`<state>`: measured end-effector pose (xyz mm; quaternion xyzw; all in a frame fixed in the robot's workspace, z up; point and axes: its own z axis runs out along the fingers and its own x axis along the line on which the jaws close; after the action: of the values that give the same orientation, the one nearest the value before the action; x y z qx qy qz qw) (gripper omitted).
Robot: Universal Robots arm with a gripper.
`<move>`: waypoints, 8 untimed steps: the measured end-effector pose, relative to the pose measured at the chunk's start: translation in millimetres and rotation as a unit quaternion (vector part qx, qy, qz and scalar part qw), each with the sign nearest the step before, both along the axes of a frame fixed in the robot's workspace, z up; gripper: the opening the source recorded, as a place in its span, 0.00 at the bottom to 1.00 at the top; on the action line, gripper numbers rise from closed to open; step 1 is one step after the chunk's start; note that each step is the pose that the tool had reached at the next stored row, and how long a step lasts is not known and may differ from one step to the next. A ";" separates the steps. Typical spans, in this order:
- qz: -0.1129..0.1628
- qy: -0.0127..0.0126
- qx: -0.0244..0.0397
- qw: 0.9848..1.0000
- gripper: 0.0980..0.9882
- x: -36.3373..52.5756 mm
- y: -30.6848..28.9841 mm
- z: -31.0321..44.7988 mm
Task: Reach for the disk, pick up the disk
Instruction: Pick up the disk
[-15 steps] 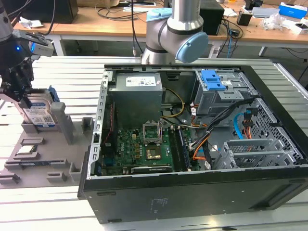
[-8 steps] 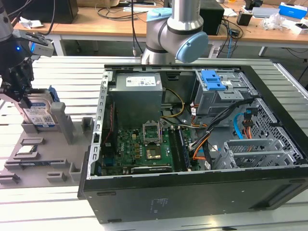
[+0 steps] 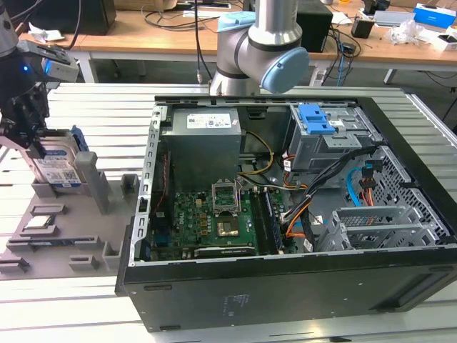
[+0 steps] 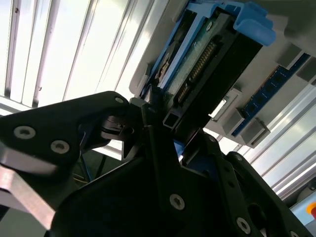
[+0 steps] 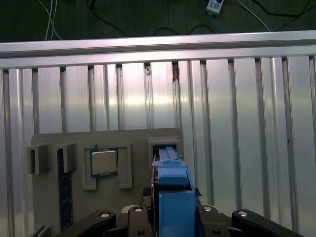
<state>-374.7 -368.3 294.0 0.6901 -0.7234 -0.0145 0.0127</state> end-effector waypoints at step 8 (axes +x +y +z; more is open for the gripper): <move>0.000 0.000 0.000 1.000 0.30 0.1 0.5 14.6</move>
<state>-374.7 -367.8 308.7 0.6901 -0.7234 -0.0145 0.0127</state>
